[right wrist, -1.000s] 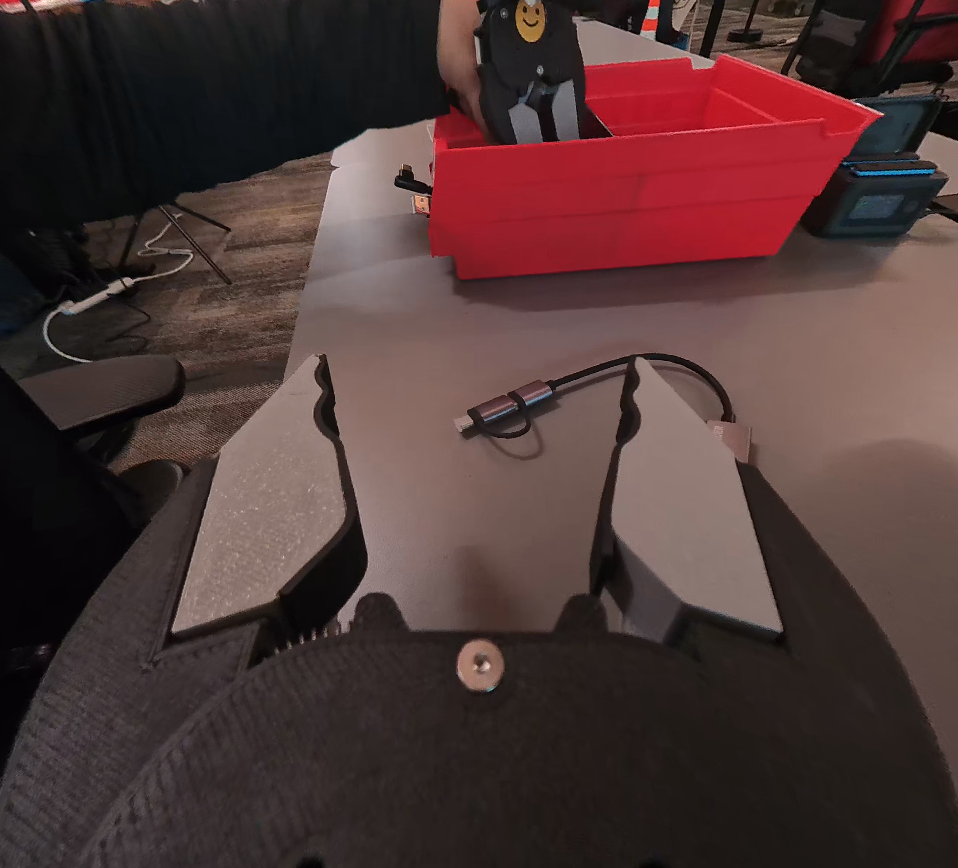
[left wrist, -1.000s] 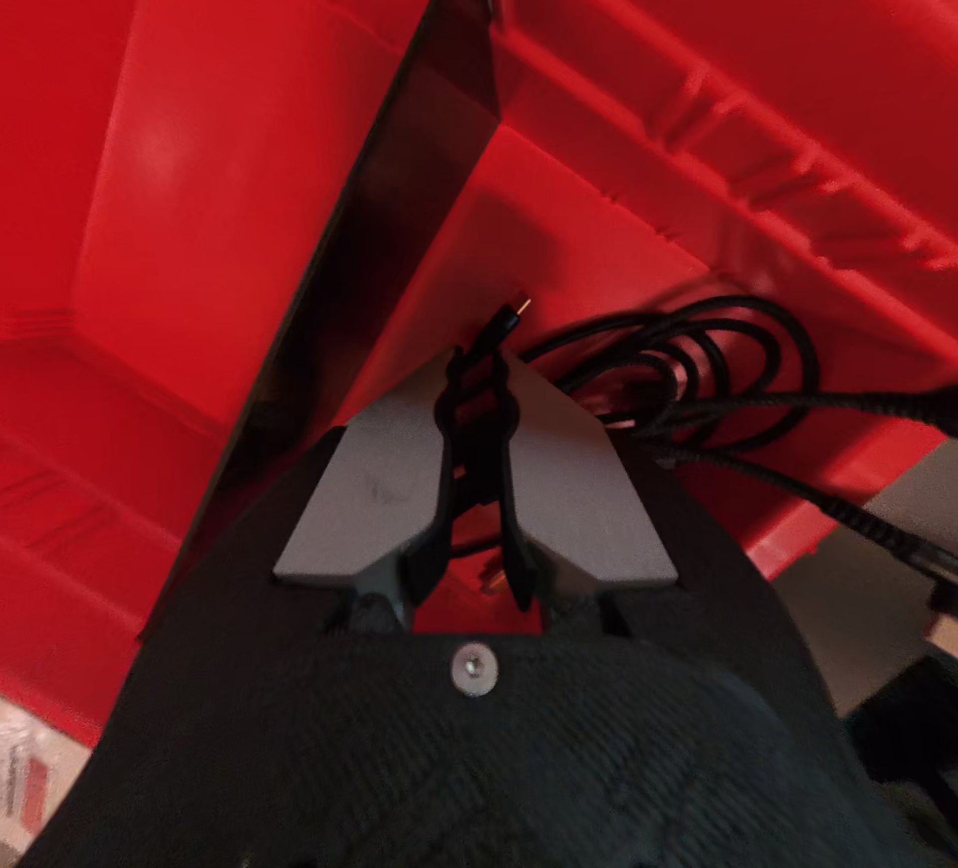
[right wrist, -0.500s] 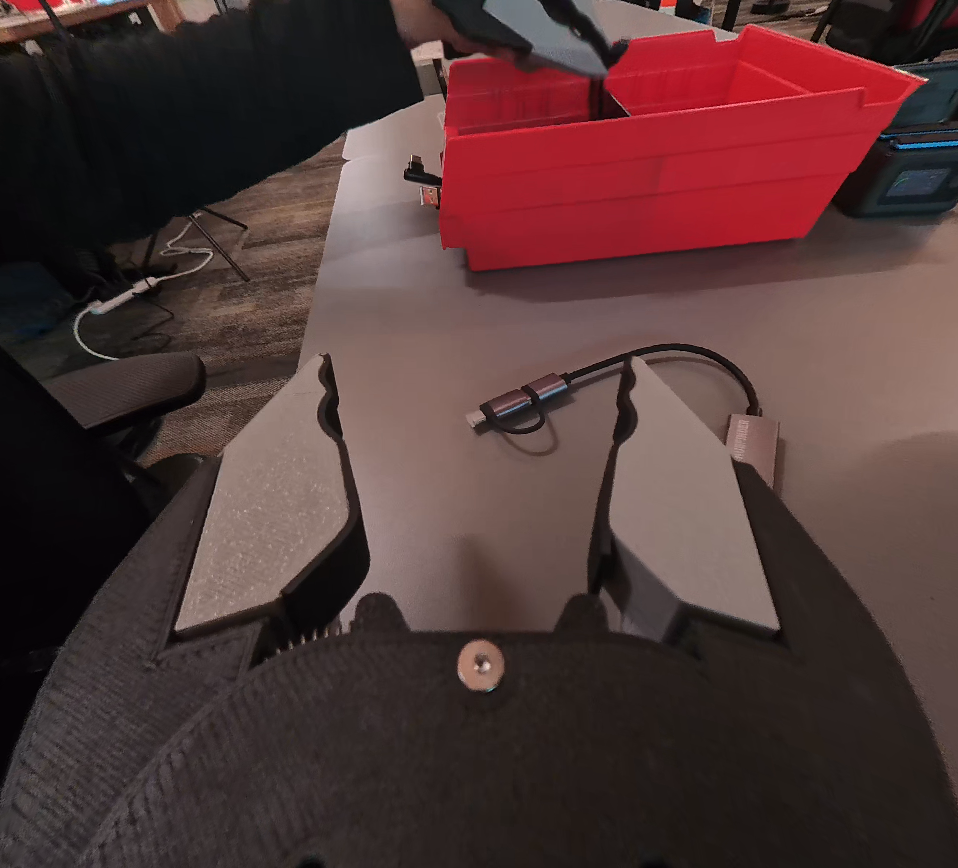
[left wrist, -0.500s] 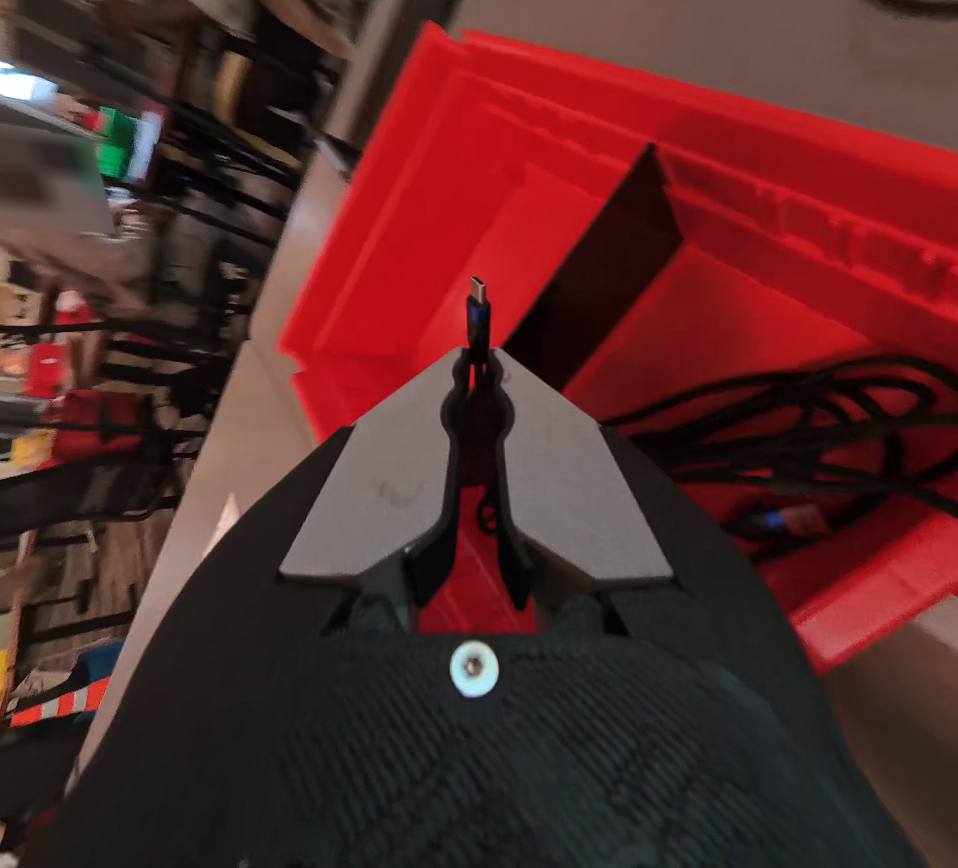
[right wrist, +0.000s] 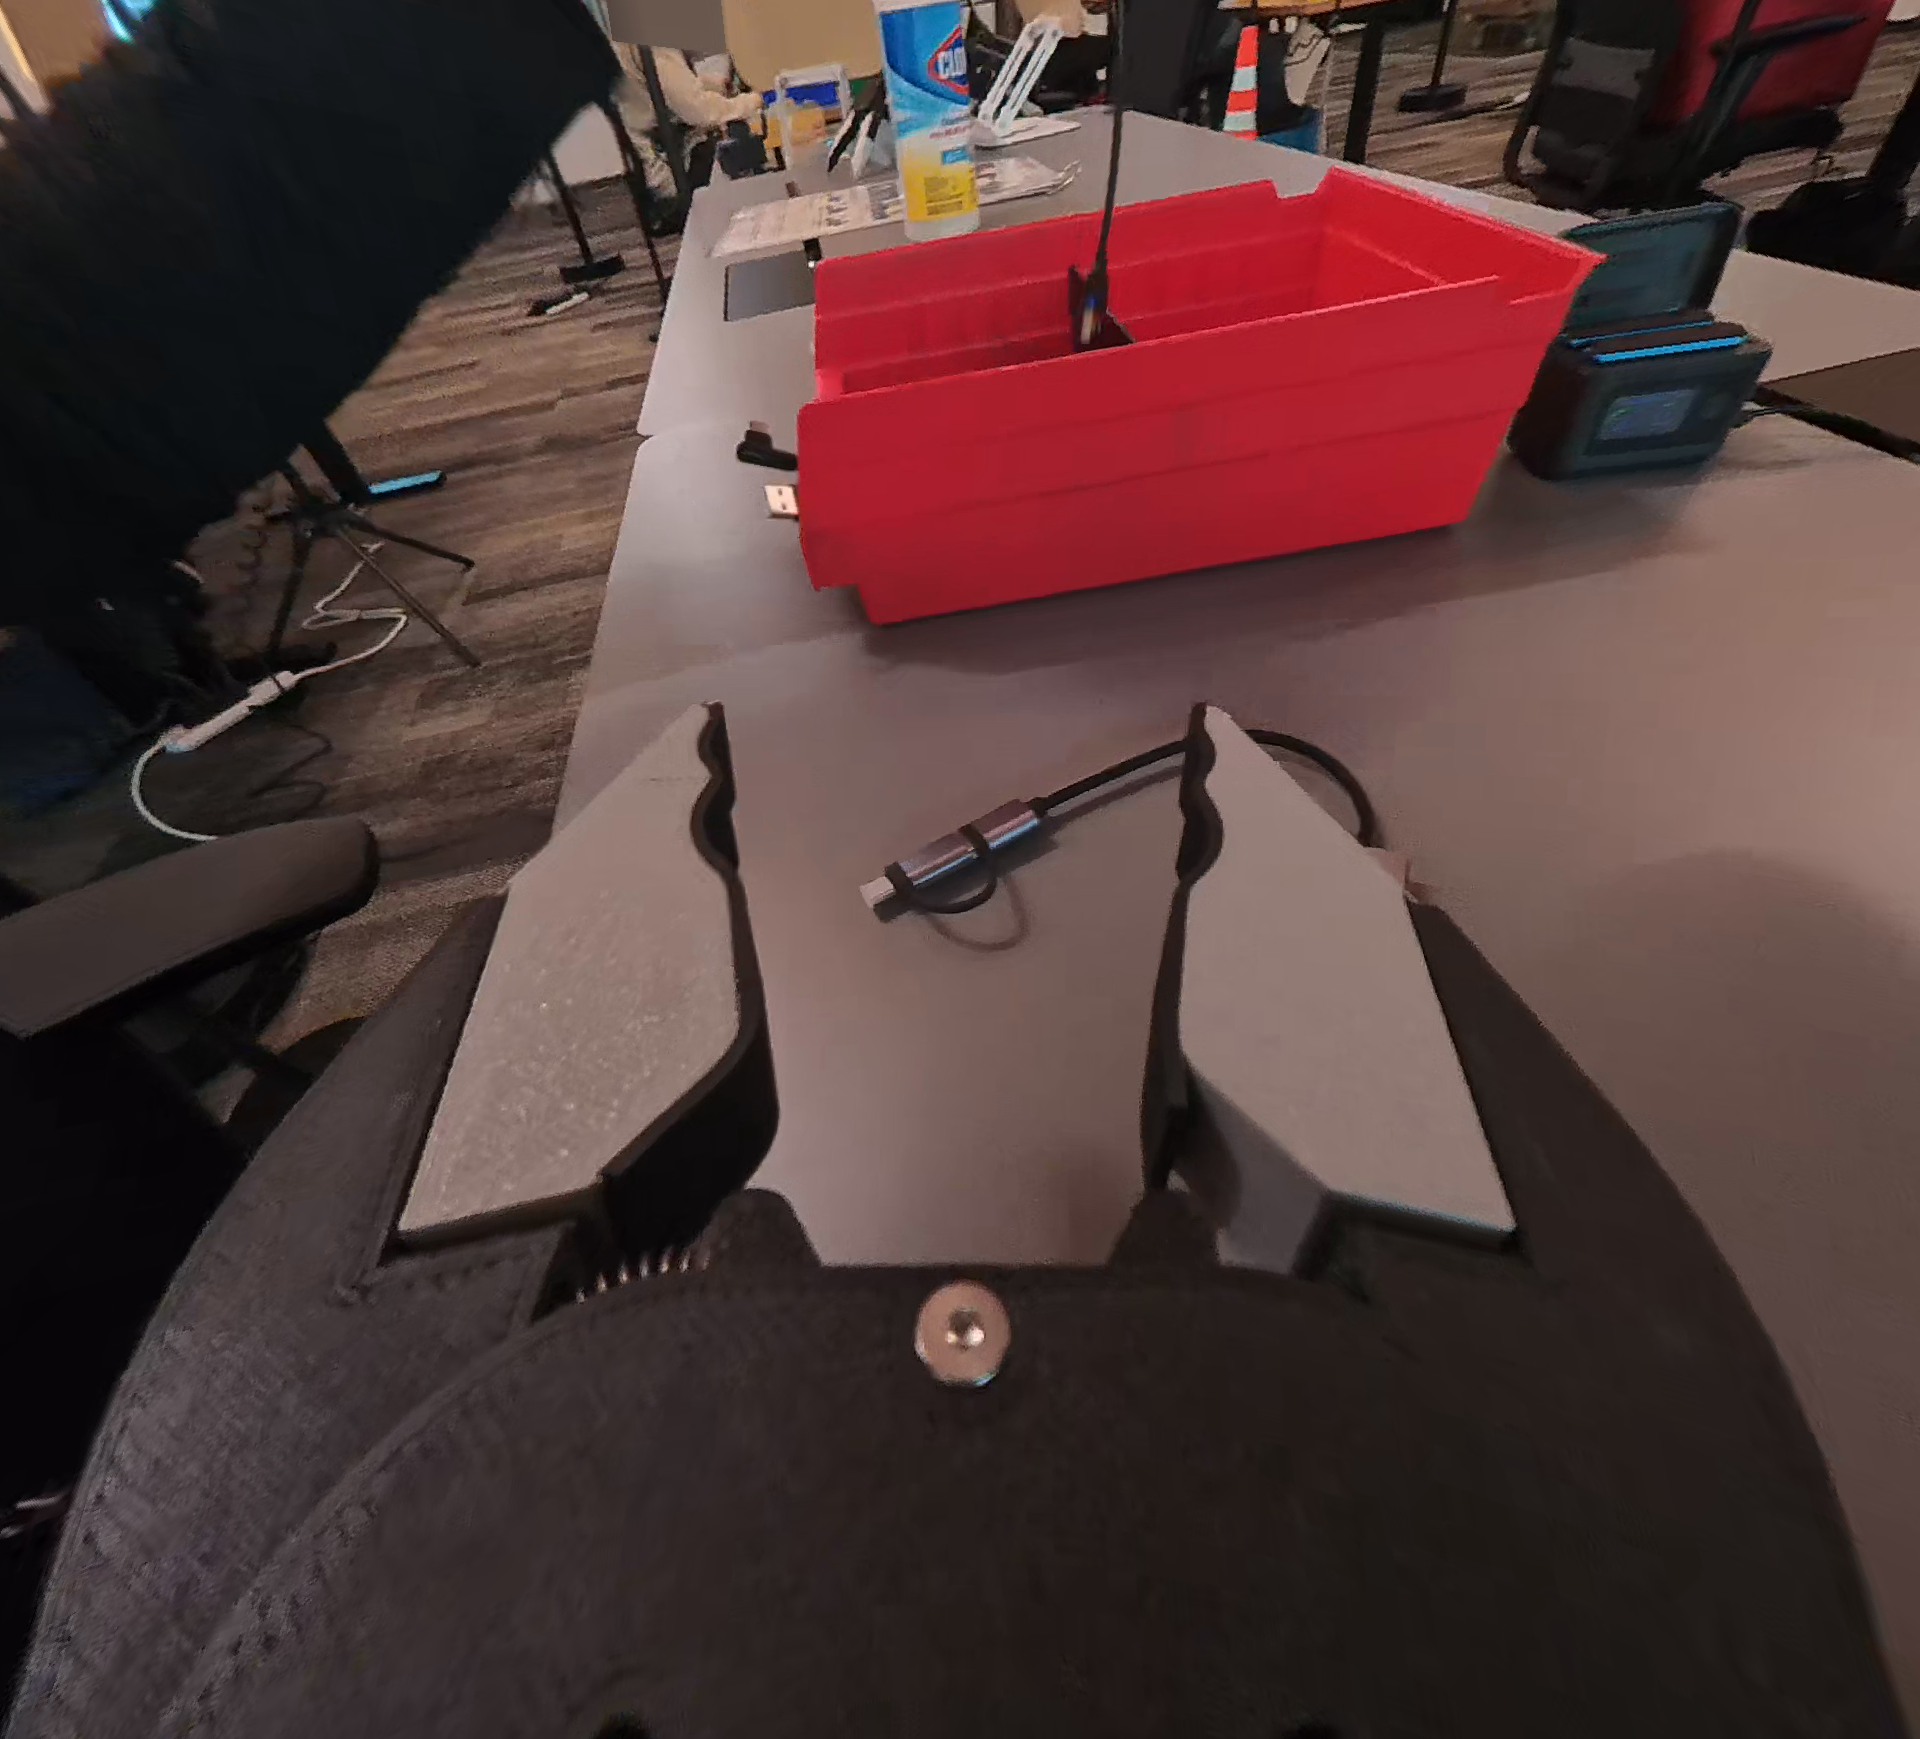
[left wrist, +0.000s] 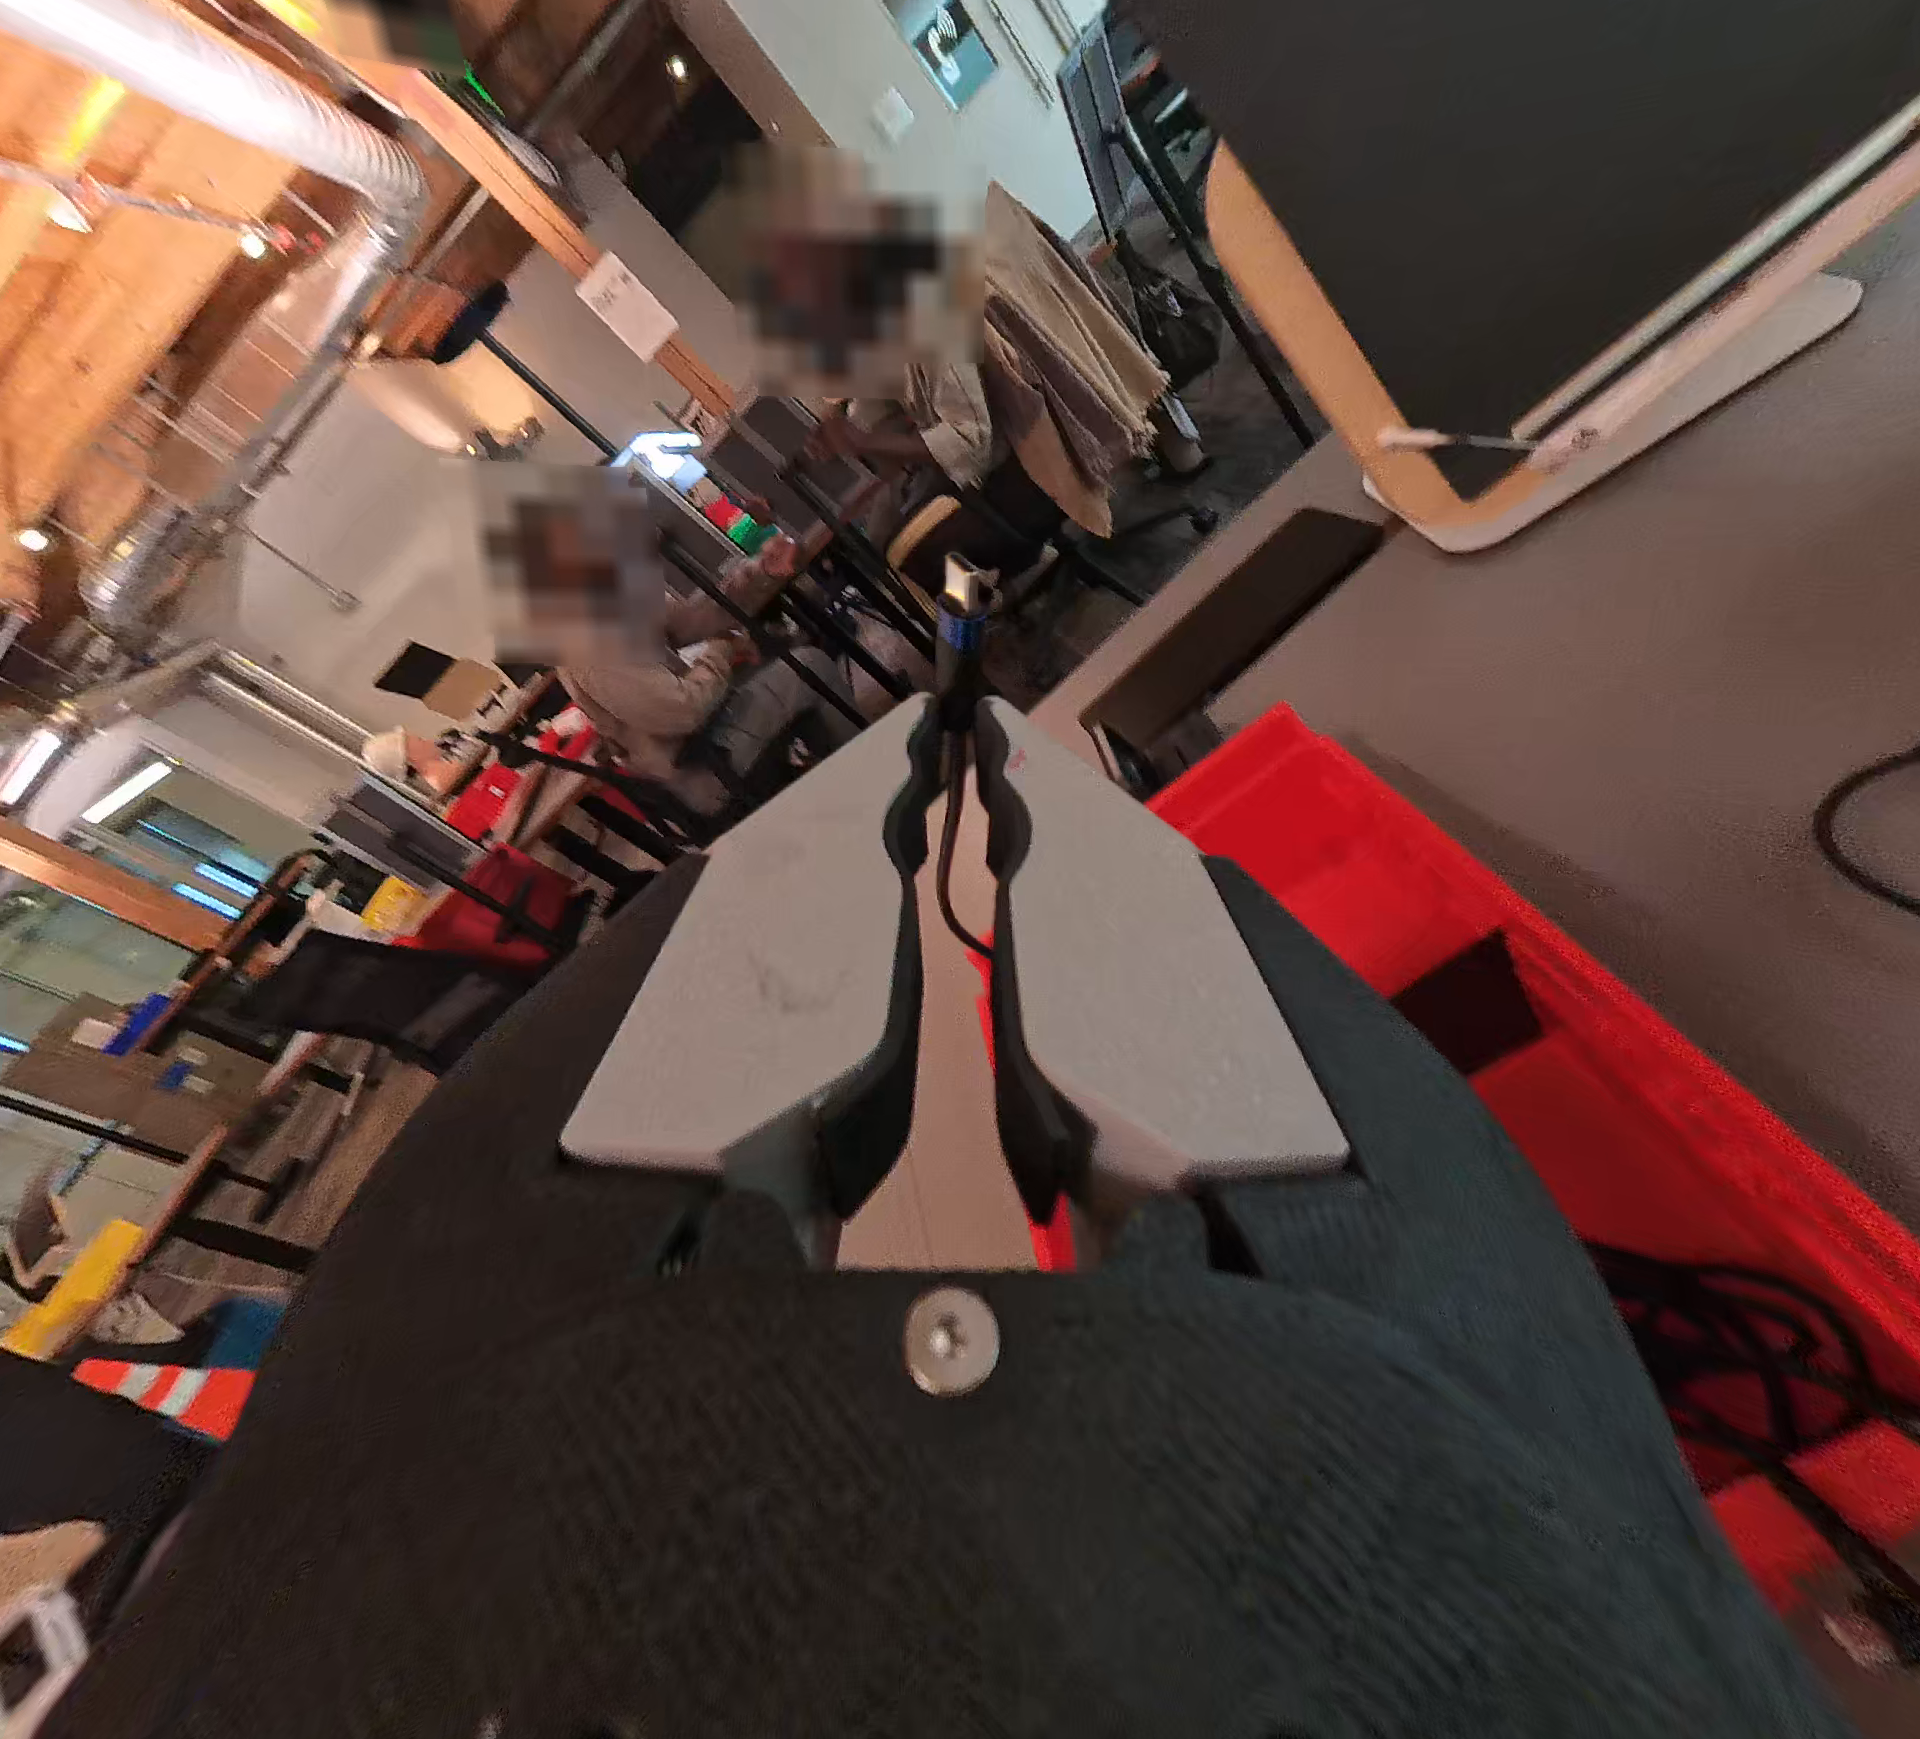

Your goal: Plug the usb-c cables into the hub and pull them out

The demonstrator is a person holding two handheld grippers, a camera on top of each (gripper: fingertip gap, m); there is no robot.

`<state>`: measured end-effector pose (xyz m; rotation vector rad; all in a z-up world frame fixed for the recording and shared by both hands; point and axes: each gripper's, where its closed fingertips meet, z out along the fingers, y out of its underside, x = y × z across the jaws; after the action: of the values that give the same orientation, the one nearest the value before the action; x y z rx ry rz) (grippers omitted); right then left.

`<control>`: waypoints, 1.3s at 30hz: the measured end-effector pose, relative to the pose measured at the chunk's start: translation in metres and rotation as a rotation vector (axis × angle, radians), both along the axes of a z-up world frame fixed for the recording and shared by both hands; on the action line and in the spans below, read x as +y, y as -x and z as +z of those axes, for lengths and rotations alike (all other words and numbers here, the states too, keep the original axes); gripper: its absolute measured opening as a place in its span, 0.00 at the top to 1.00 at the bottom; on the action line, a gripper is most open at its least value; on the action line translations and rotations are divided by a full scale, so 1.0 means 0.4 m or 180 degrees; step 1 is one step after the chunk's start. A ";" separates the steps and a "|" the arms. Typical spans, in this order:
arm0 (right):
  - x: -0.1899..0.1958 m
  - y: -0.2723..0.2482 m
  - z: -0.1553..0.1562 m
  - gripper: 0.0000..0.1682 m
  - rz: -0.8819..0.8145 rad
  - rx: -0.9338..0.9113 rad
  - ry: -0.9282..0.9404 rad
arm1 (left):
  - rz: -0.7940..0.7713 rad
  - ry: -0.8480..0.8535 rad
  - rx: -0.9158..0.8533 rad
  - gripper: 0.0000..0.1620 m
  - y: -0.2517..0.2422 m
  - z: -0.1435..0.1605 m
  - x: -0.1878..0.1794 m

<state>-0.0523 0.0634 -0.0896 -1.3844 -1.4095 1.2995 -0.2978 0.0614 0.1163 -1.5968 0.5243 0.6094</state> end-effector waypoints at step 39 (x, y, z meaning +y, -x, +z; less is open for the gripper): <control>0.103 -0.056 0.077 0.79 -0.0566 0.0425 -0.0207 | -0.2273 0.0781 -0.1155 0.98 -0.728 -0.368 0.088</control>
<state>-0.0299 0.1046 -0.0587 -1.3225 -1.2007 1.1972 -0.0067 0.0967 -0.0308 -1.5585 0.8539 -0.2857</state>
